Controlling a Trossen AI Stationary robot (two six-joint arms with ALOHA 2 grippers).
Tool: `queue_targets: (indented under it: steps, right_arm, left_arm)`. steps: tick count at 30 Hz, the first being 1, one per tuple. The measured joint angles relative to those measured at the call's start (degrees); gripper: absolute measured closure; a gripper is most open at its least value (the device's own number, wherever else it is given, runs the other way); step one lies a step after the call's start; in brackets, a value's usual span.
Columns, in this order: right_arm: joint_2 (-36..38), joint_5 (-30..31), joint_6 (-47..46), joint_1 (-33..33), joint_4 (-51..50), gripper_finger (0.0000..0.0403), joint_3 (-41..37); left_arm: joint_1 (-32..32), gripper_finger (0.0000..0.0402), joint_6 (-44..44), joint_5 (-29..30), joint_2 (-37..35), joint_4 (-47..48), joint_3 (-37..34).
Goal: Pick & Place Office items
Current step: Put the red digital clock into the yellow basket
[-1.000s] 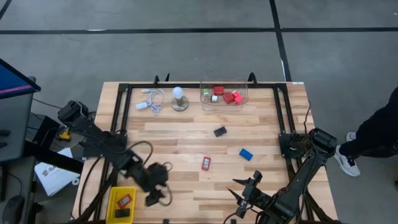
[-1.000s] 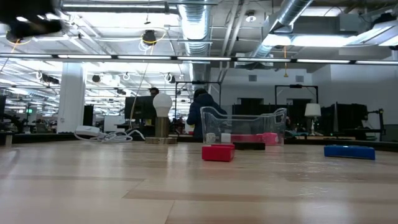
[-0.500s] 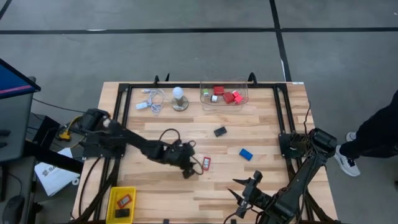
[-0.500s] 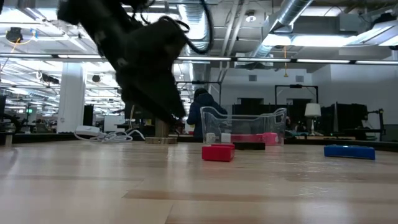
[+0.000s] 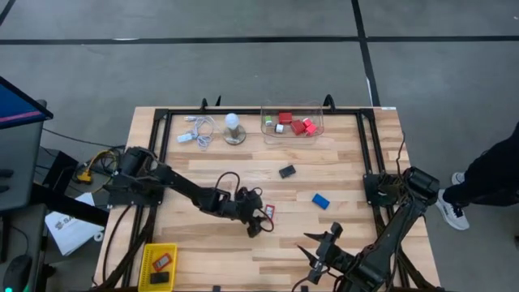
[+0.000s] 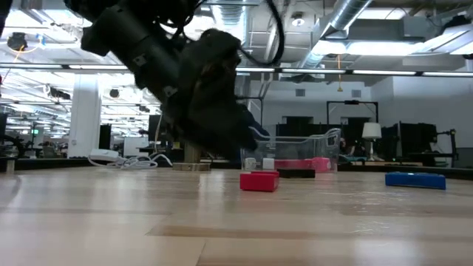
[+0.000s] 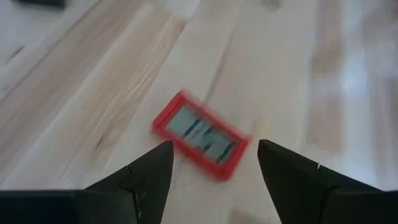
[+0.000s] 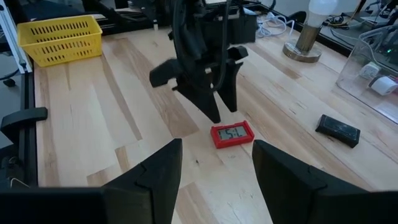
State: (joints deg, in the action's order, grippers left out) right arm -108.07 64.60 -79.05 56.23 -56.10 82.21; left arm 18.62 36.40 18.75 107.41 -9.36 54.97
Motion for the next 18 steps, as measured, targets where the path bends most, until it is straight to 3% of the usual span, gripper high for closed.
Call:
queue_targets:
  steps: [10,18]
  right_arm:
    - [0.0,0.0,0.0,0.1,-0.2,0.0214,0.0]
    - [0.0,0.0,-0.4,0.4,-0.4,0.0214,0.0]
  left_arm:
    - [0.4,0.0169,-1.1,-0.9,5.8,0.3,5.3]
    - [0.8,0.0169,-1.5,-1.0,6.1,1.0,6.3]
